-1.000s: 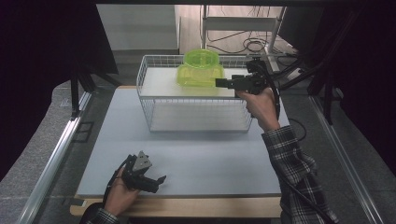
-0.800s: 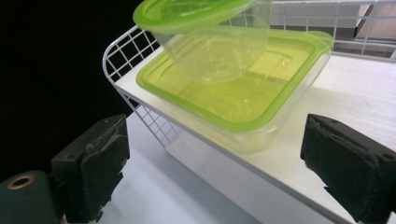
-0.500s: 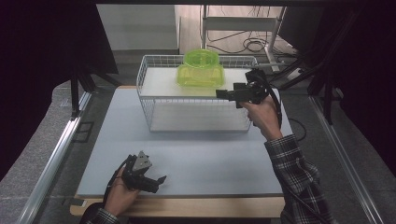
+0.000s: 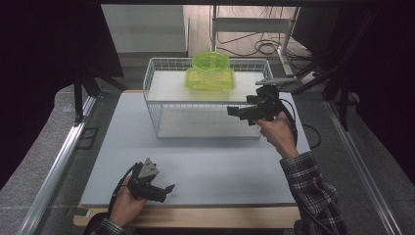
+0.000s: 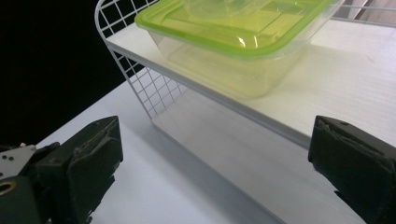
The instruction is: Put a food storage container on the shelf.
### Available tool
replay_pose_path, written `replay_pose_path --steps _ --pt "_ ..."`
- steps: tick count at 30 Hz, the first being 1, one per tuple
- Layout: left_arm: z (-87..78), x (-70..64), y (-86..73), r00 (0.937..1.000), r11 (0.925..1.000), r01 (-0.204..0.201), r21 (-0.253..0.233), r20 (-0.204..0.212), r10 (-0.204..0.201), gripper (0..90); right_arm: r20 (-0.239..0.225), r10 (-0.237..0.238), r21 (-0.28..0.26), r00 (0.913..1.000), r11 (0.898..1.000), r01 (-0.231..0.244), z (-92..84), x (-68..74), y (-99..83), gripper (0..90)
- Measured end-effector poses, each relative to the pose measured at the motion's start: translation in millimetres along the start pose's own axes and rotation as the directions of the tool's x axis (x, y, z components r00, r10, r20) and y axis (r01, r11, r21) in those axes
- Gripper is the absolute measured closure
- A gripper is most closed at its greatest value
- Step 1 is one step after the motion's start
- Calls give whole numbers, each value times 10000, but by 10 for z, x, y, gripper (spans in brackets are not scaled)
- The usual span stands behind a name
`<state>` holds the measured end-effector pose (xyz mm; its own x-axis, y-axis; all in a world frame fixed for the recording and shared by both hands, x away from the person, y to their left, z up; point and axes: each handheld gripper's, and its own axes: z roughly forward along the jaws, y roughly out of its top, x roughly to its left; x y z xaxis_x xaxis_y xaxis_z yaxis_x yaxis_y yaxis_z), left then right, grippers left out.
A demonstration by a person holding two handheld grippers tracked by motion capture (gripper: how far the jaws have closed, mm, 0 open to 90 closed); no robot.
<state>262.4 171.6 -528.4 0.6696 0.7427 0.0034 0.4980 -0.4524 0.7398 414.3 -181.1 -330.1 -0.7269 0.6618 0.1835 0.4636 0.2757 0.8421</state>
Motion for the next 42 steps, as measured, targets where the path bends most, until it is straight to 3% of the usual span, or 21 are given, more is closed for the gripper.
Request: replay_pose_path --steps 12,28,42 --pt "0 -14 6 10000 10000 46 61 -84 -46 8 130 -482 100 9988 9988 481 -17 67 -199 30" --pt "5 -21 4 9997 9999 -68 92 -215 70 7 297 -487 293 9984 9984 479 -25 30 -520 8" --pt "11 -29 4 9993 9996 -255 149 -252 258 5 910 -769 659 9929 9953 711 -105 7 -937 0"
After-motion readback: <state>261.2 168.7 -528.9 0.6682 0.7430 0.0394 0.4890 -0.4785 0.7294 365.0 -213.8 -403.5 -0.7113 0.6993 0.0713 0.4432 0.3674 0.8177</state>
